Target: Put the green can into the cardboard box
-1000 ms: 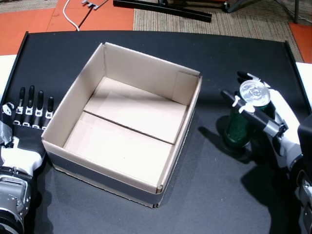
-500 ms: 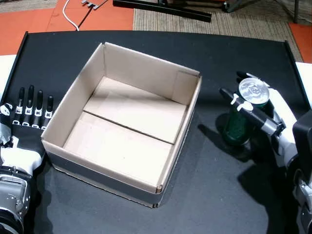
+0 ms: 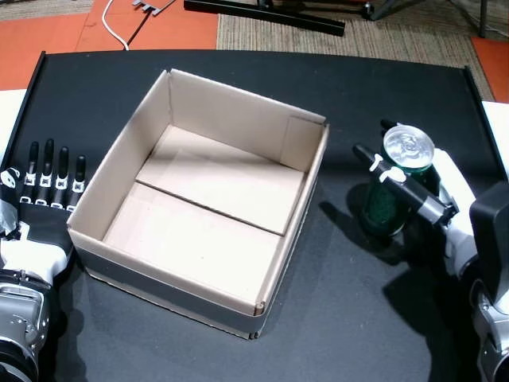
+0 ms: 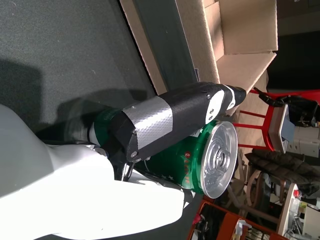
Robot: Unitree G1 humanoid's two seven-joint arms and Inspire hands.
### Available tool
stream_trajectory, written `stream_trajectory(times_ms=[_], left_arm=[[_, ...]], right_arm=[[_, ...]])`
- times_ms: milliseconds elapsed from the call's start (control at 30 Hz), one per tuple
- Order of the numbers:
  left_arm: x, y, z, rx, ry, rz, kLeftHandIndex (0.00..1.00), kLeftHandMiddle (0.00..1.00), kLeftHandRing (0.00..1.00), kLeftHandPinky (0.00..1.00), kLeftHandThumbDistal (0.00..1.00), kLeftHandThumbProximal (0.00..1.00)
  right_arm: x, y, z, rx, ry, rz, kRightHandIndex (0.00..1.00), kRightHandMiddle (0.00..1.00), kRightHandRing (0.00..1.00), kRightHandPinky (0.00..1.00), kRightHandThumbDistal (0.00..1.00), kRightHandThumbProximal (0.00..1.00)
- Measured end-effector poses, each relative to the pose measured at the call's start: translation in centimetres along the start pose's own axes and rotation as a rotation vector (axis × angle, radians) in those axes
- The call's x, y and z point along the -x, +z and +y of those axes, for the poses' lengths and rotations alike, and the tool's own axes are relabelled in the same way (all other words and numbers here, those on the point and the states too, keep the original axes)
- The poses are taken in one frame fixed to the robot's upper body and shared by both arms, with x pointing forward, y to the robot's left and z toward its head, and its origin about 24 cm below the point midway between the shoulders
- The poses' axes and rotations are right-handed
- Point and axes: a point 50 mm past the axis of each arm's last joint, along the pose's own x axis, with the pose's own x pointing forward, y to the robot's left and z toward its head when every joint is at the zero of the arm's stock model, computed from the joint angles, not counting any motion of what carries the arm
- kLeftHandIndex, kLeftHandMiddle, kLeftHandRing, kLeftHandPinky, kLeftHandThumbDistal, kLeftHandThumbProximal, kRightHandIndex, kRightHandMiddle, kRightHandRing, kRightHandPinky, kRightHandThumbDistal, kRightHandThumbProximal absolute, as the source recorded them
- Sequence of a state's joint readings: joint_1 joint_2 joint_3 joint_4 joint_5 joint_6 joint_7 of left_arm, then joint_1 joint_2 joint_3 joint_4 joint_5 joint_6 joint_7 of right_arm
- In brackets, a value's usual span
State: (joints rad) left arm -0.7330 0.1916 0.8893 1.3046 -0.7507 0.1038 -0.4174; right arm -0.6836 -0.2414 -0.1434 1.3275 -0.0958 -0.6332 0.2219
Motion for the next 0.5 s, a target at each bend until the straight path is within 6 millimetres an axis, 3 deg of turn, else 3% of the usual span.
stream_trajectory(times_ms=[67,133,167,200,233,367,433,500], left_arm=[[0.0,0.0,0.0,0.003,-0.001,0.0,0.5,0.49,0.61,0.75,0.0,0.55],[0.0,0.1,0.0,0.003,-0.001,0.0,0.51,0.5,0.62,0.73,0.0,0.54],[0.0,0.1,0.0,0.003,-0.001,0.0,0.51,0.5,0.61,0.73,0.0,0.54],[0.0,0.1,0.0,0.004,-0.001,0.0,0.51,0.5,0.61,0.73,0.0,0.54],[0.0,0.0,0.0,0.004,-0.002,0.0,0.5,0.5,0.61,0.73,0.0,0.55],[0.0,0.1,0.0,0.006,-0.002,0.0,0.48,0.5,0.63,0.74,0.0,0.54],[0.0,0.1,0.0,0.007,-0.002,-0.001,0.49,0.49,0.62,0.73,0.0,0.54],[0.0,0.1,0.0,0.008,-0.002,-0.002,0.49,0.5,0.62,0.74,0.0,0.54]], right_arm=[[0.0,0.0,0.1,-0.016,-0.008,-0.002,0.74,0.73,0.74,0.77,1.0,0.34],[0.0,-0.1,0.4,-0.046,-0.026,-0.006,0.58,0.59,0.6,0.62,0.62,0.2],[-0.1,-0.1,0.5,-0.067,-0.034,-0.009,0.49,0.52,0.53,0.56,0.38,0.14],[-0.1,-0.1,0.7,-0.085,-0.042,-0.012,0.43,0.45,0.47,0.51,0.28,0.1],[-0.1,-0.1,0.8,-0.098,-0.05,-0.014,0.36,0.38,0.4,0.44,0.17,0.18],[-0.1,-0.2,1.3,-0.099,-0.076,-0.008,0.13,0.16,0.18,0.26,0.19,0.6],[0.0,-0.4,1.3,-0.106,-0.079,-0.003,0.04,0.07,0.1,0.19,0.11,0.67],[0.1,-0.6,1.3,-0.116,-0.086,0.002,0.0,0.01,0.05,0.16,0.11,0.71]])
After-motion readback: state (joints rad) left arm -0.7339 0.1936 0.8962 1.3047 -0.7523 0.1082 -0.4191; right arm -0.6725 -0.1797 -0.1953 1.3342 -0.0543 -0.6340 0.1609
